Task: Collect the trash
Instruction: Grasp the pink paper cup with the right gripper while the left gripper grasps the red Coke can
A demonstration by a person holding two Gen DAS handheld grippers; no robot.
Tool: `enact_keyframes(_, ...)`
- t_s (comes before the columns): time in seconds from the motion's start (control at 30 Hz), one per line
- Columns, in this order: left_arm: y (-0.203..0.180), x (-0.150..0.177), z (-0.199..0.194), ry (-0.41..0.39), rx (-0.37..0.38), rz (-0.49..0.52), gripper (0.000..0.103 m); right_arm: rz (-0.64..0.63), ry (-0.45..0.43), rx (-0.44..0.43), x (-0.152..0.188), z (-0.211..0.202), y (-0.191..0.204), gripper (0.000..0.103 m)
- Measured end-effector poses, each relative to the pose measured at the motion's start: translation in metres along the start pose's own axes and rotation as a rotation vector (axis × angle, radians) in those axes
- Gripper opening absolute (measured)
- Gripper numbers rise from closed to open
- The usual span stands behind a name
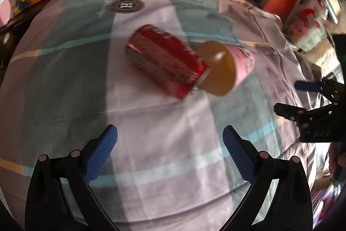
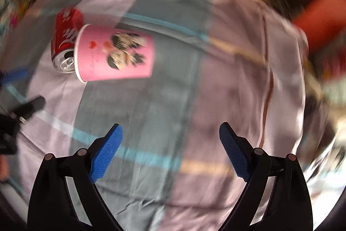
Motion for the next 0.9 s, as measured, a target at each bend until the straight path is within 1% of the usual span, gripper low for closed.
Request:
enact_keyframes(0.07, 0.007, -0.004, -0.001, 0.004, -0.008, -0.011, 0.098, -0.118, -0.048, 0.034, -0.014, 0.002, 0.012, 0.087)
enact_keyframes(0.13, 0.013, -0.008, -0.002, 0.006, -0.02, -0.016, 0.098, -0.212, -0.084, 0.035, -0.025, 0.003, 0.022, 0.087)
enact_keyframes(0.3, 0.025, -0.025, -0.005, -0.006, -0.04, -0.033, 0.098, -0.384, -0.154, 0.06, -0.052, 0.007, 0.039, 0.087)
enact_keyframes(0.43, 0.035, -0.031, -0.008, -0.016, -0.047, -0.046, 0.098, -0.507, -0.182, 0.051, -0.068, 0.013, 0.05, 0.087)
enact_keyframes(0.57, 0.04, -0.032, -0.007, -0.003, -0.049, -0.054, 0.098, -0.632, -0.179, 0.021, -0.072, 0.021, 0.066, 0.087)
enact_keyframes(0.6, 0.041, -0.032, -0.007, -0.003, -0.053, -0.053, 0.098, -0.65, -0.18, 0.013, -0.073, 0.023, 0.069, 0.086)
enact_keyframes(0.63, 0.042, -0.033, -0.006, -0.003, -0.059, -0.054, 0.098, -0.66, -0.179, -0.004, -0.074, 0.025, 0.072, 0.079)
enact_keyframes(0.67, 0.043, -0.033, -0.007, -0.004, -0.06, -0.057, 0.098, -0.666, -0.175, -0.022, -0.075, 0.026, 0.074, 0.077)
enact_keyframes(0.8, 0.046, -0.037, -0.006, -0.008, -0.062, -0.076, 0.098, -0.623, -0.172, -0.046, -0.081, 0.033, 0.07, 0.061)
enact_keyframes(0.9, 0.043, -0.04, -0.005, -0.009, -0.057, -0.075, 0.098, -0.594, -0.168, -0.055, -0.077, 0.03, 0.064, 0.059)
Point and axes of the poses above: each gripper's, at about its wrist camera, not at the fingertips, and z roughly the way its jaws point, y to its left, x to its underside, the point moved 3 cm from there along z, roughly the way its jaws point, and after that the axes turned 11 degrees about x, right-handed, at the moved point
